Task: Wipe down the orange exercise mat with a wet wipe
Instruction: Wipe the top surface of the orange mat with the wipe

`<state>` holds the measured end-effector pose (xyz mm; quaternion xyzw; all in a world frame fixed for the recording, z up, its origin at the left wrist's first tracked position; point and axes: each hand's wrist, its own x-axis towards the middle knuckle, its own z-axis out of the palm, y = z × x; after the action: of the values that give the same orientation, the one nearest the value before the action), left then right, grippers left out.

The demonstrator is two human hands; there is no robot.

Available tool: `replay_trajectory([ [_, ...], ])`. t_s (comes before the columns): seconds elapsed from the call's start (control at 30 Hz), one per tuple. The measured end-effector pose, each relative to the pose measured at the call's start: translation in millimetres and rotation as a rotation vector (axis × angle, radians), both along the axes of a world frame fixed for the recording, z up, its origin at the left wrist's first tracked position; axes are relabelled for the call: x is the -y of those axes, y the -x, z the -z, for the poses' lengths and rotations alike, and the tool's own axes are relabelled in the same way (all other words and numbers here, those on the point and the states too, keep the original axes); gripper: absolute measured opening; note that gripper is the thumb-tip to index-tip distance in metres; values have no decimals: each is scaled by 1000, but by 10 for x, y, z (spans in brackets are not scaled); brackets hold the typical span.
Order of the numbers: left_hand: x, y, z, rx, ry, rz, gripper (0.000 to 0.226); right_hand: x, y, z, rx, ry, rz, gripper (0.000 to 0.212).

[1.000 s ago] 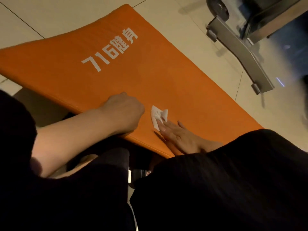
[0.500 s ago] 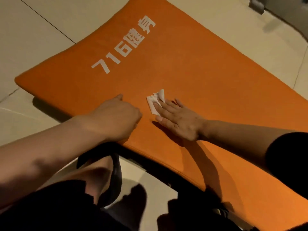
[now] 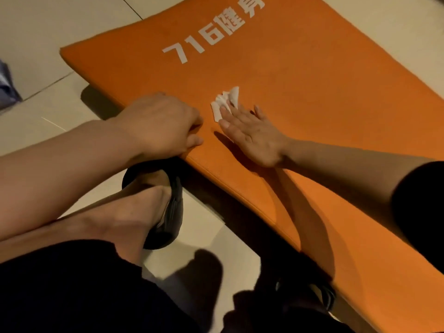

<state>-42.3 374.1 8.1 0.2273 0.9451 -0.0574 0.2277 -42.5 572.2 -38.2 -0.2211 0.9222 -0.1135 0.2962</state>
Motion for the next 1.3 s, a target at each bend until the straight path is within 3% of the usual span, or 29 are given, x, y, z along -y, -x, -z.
replay_trajectory([
  [0.23,237,-74,61,1,-110,-43,45,-500,-885,-335,105,118,-95,76],
  [0.37,263,-68,127,1,-143,-29,47,-216,-665,-264,130,36,-146,91],
  [0.53,354,-102,196,-7,-346,-85,51,198,-302,-179,27,62,-122,73],
  [0.8,512,-189,369,-11,-616,-145,43,-49,-912,-322,110,-20,-282,72],
  [1.1,513,-219,343,-21,-742,-257,46,525,-566,-203,-50,31,-328,78],
  [1.3,471,-258,318,-51,-623,-147,42,360,-641,-207,-100,19,-402,77],
])
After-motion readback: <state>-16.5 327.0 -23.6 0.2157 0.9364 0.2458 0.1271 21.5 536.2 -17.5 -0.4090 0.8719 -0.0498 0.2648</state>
